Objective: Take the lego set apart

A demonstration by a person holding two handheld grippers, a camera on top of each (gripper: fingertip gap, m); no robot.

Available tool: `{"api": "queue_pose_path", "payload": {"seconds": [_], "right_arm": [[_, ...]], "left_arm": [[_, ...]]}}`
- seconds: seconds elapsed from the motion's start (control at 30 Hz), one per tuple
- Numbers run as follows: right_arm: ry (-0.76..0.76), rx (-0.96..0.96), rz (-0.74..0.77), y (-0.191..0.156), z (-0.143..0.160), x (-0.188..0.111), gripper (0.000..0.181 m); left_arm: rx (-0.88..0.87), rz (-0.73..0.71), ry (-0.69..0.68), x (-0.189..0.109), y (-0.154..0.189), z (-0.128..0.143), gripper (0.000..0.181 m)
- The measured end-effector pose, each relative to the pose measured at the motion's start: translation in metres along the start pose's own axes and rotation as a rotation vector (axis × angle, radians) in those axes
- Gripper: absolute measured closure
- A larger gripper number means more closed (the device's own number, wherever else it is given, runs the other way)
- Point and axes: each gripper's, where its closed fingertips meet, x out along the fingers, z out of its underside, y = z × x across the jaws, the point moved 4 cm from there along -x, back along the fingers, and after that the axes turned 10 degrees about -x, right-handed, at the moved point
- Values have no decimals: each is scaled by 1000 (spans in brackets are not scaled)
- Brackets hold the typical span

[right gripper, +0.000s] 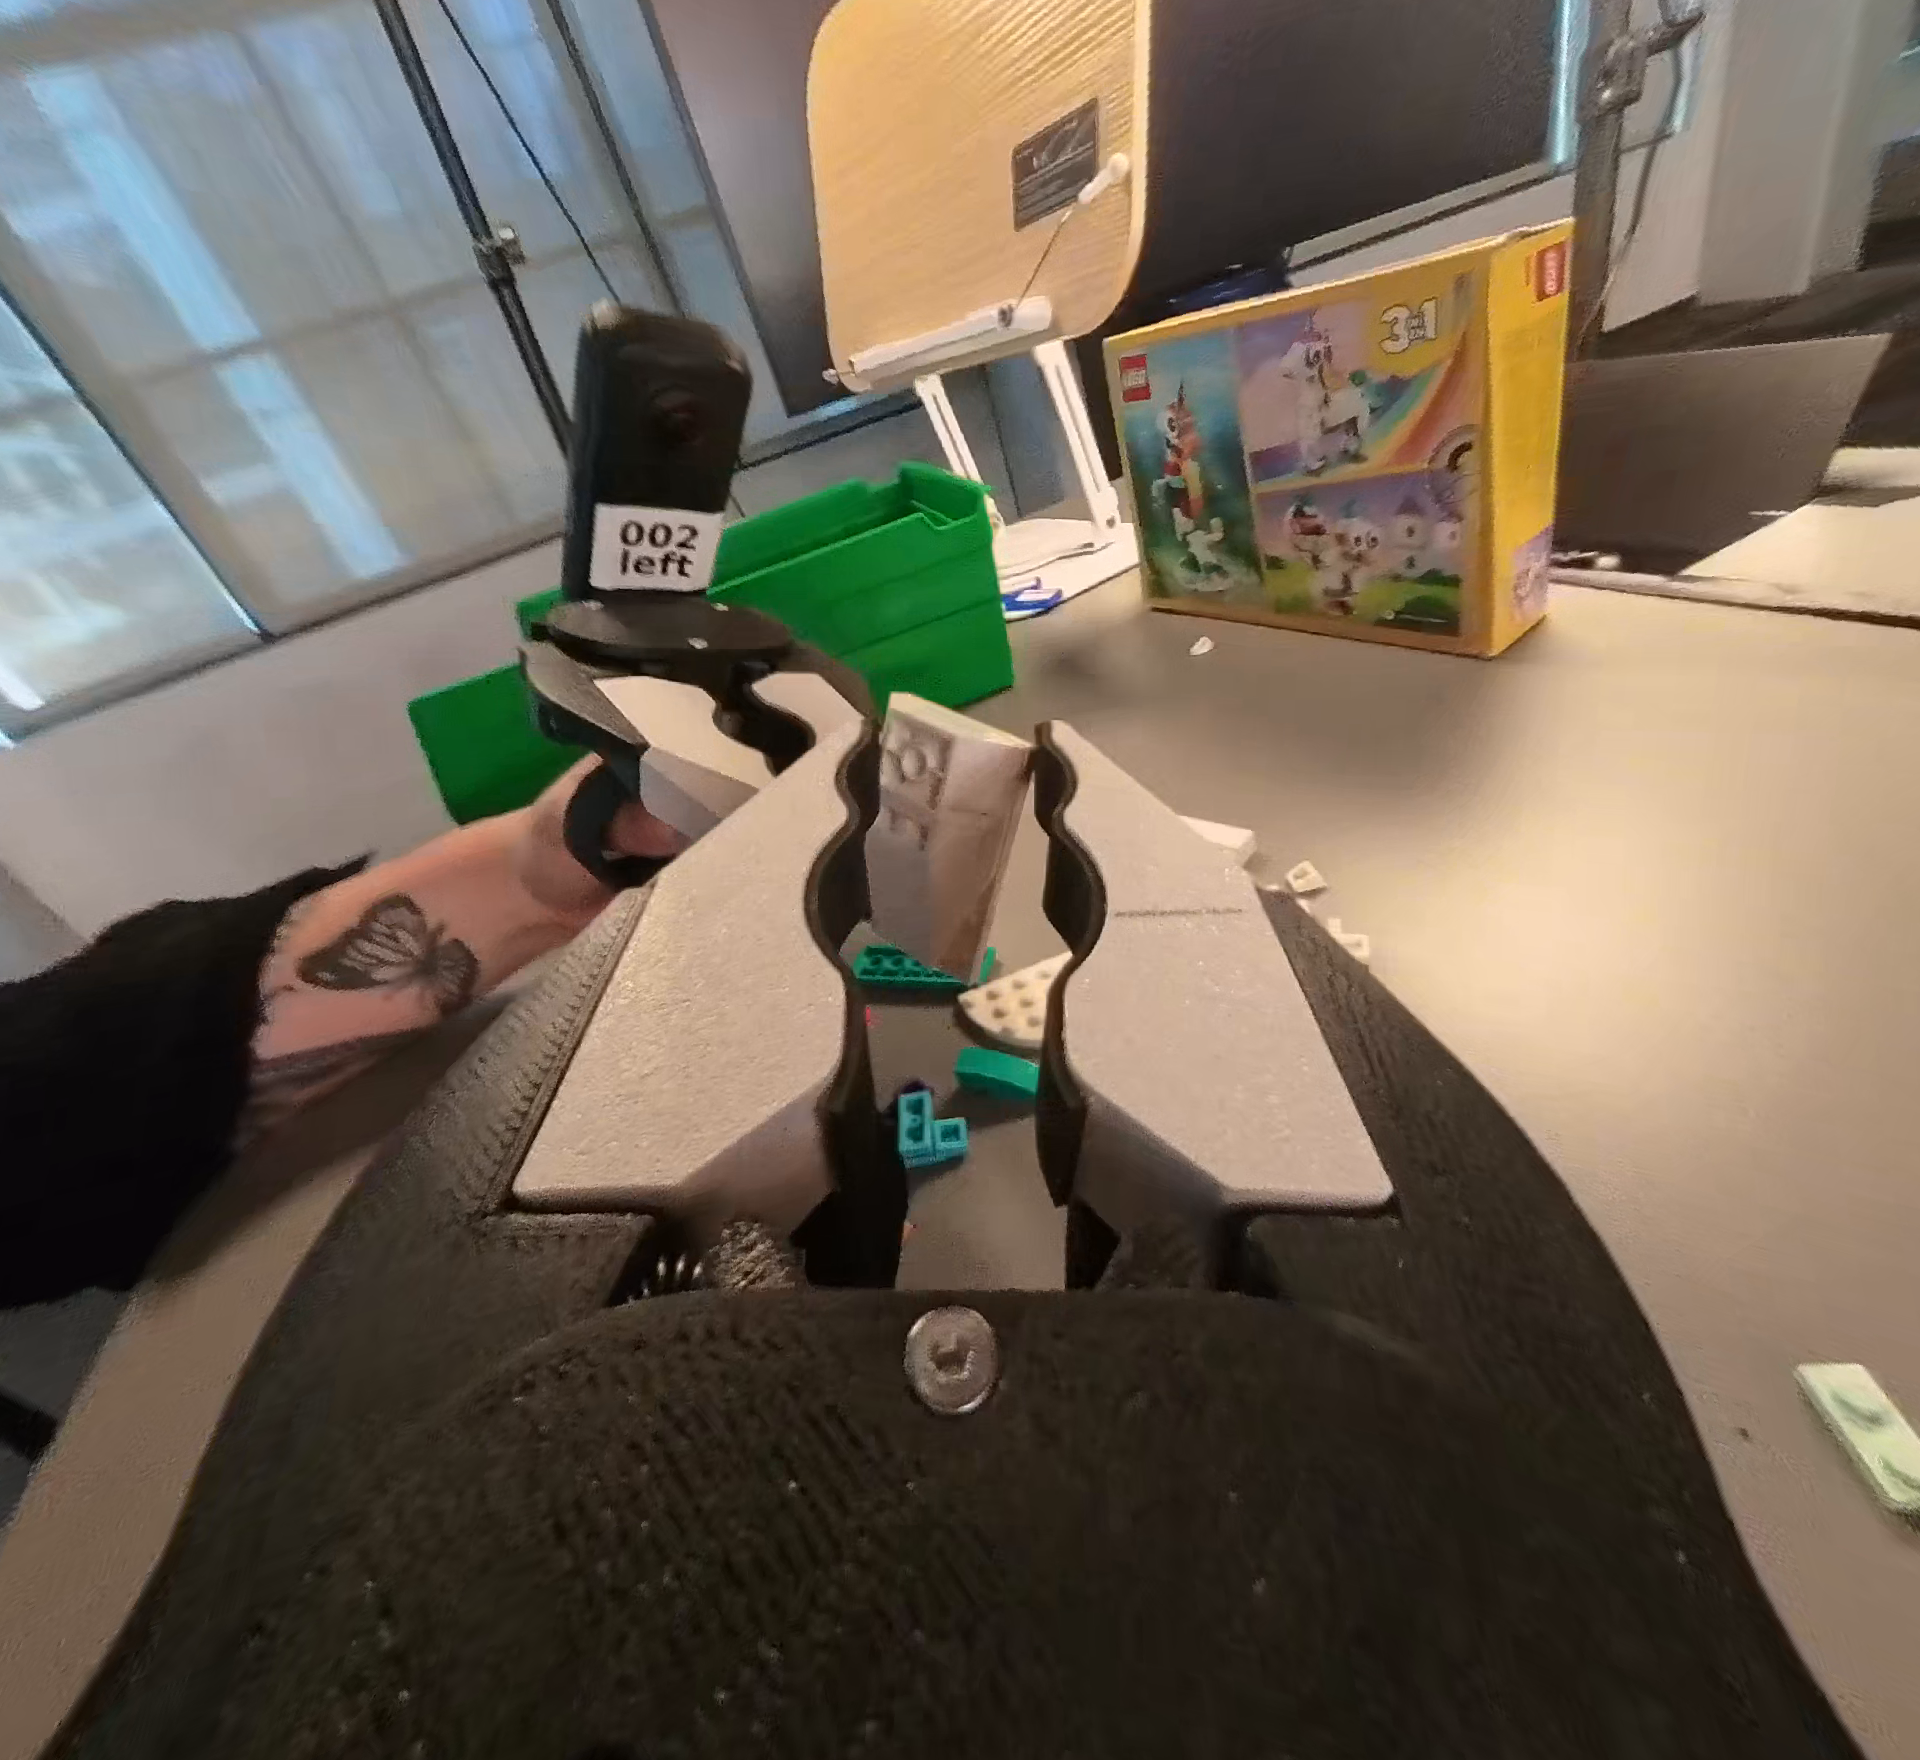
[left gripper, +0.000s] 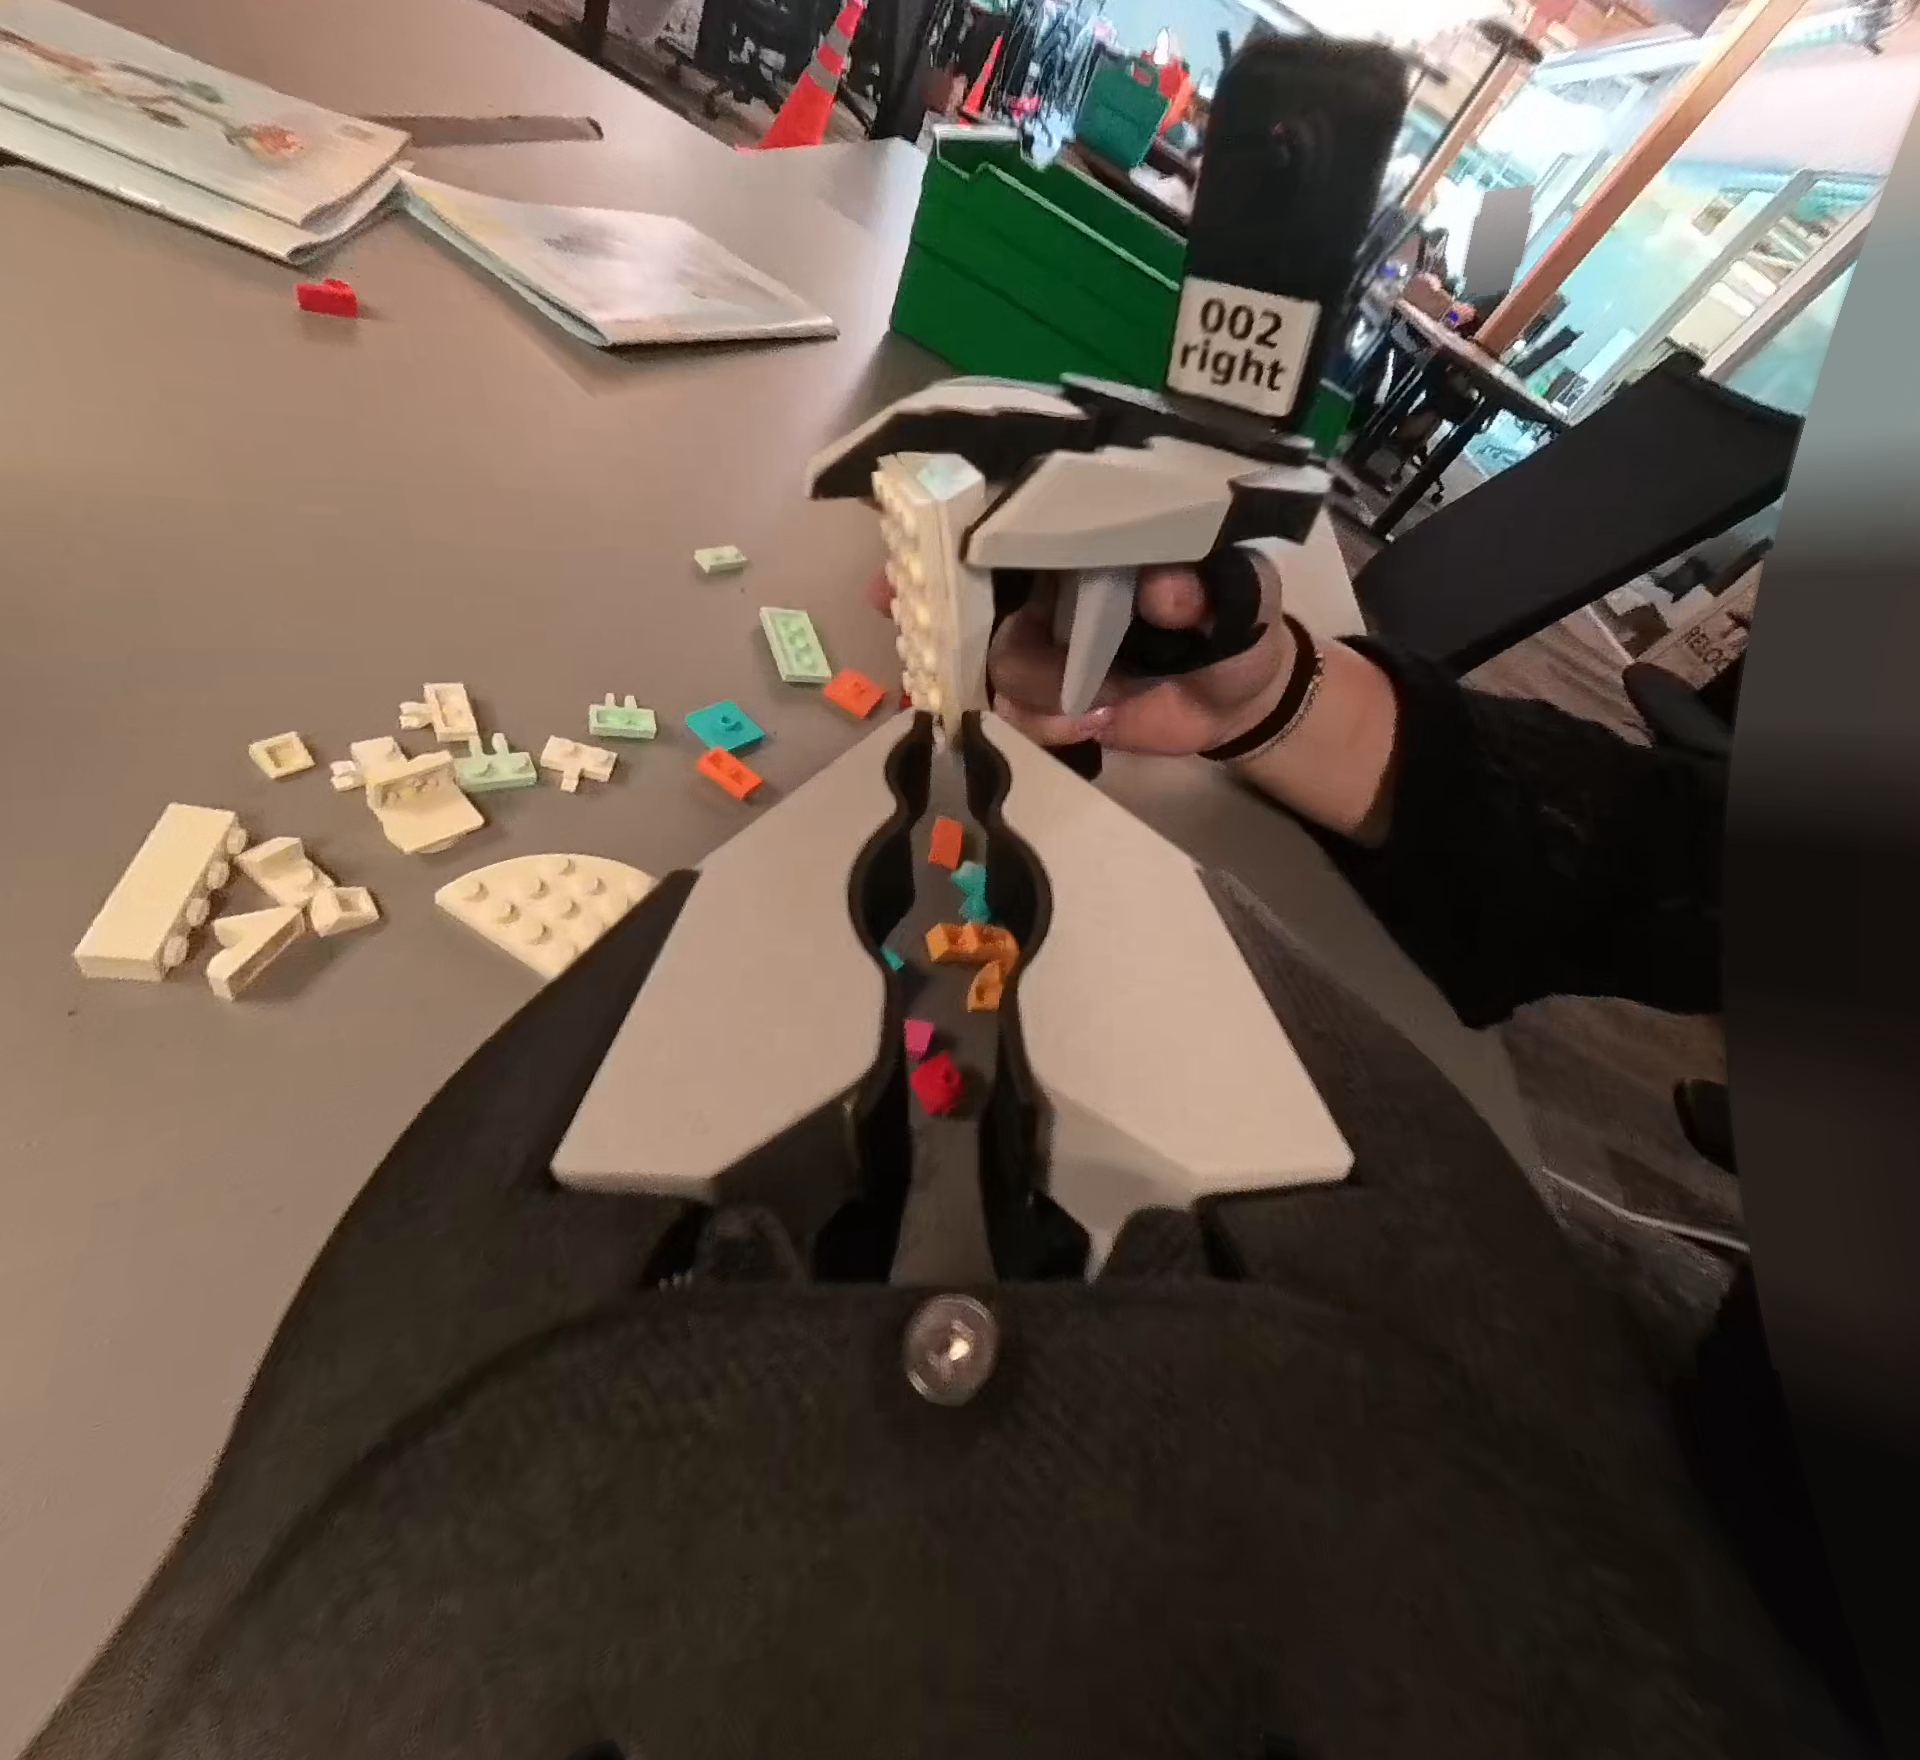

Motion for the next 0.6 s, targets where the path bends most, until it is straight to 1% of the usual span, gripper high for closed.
{"api": "queue_pose_path", "payload": {"seconds": [0.13,0.27,0.33,0.5,0.6], "right_arm": [[60,87,-36,1,-6,-3,154],[125,201,-88,2,-10,-6,154],[147,235,-101,2,-12,-7,155],[128,211,-108,2,-12,-8,155],[95,173,-146,-2,-12,-9,156]], "left_arm": [[1,36,54,-4,5,-6,175],[-54,124,91,-6,10,-10,175],[-75,139,117,-9,10,-14,175],[-101,114,205,-18,4,-23,175],[-121,144,221,-23,5,-25,175]]}}
